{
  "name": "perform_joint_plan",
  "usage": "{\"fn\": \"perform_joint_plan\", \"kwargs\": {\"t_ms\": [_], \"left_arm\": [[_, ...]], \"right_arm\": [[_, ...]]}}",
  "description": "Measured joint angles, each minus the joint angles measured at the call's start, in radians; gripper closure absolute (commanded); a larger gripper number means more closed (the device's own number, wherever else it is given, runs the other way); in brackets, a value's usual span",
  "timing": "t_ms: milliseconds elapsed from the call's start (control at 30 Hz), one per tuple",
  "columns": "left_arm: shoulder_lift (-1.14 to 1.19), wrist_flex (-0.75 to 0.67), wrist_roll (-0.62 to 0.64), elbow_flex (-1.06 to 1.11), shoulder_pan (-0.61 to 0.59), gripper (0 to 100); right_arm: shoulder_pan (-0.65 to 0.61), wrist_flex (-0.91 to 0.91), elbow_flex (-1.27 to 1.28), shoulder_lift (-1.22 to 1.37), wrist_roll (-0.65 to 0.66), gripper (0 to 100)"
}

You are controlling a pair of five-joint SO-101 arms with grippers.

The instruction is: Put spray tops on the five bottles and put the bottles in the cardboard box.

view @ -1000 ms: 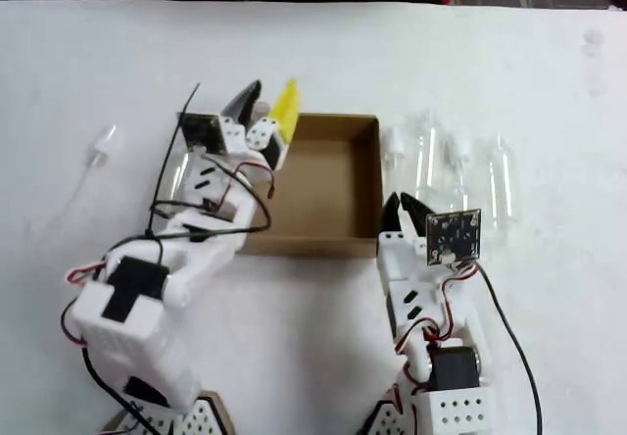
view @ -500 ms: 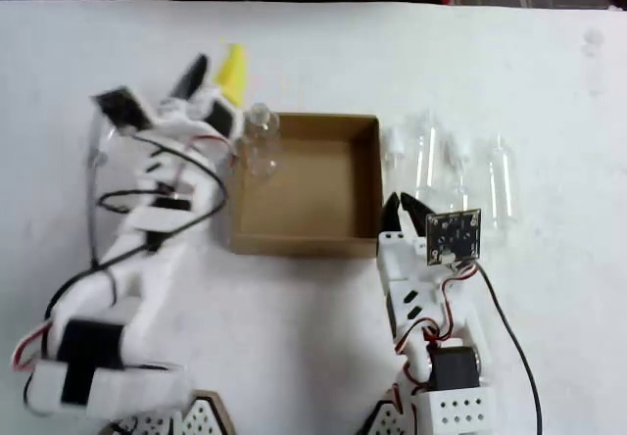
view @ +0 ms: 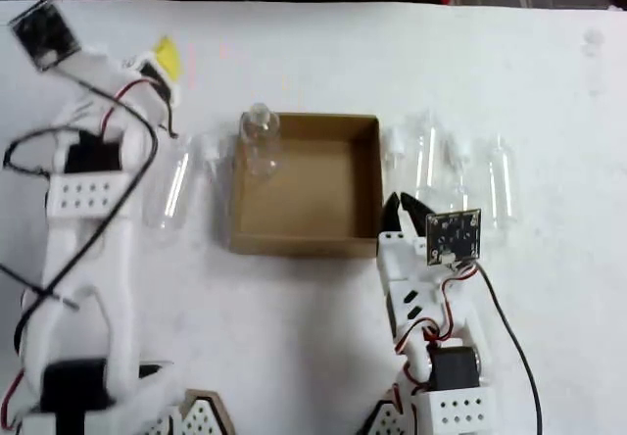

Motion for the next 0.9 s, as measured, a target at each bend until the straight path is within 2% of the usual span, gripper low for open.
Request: {"fn": "perform_joint_plan", "kwargs": {"t_ms": [133, 300, 400, 500, 900], "left_arm": [[0.153, 0.245, -0.144, -0.199, 0.000, 82], [0.339, 0.569, -0.391, -0.463, 0.000, 82], [0.440, 0.707, -0.440, -0.585, 0.000, 82], [0.535, 0.755, -0.439, -0.655, 0.000, 82], [0.895, 0.758, -0.509, -0.942, 0.000, 82]], "right_arm": [[0.000, 0.000, 0.000, 0.000, 0.000, 97.7], [0.000, 0.000, 0.000, 0.000, 0.000, 97.7], [0.000, 0.000, 0.000, 0.000, 0.000, 97.7], [0.000, 0.000, 0.000, 0.000, 0.000, 97.7], [0.000, 0.005, 0.000, 0.000, 0.000, 97.7]]}}
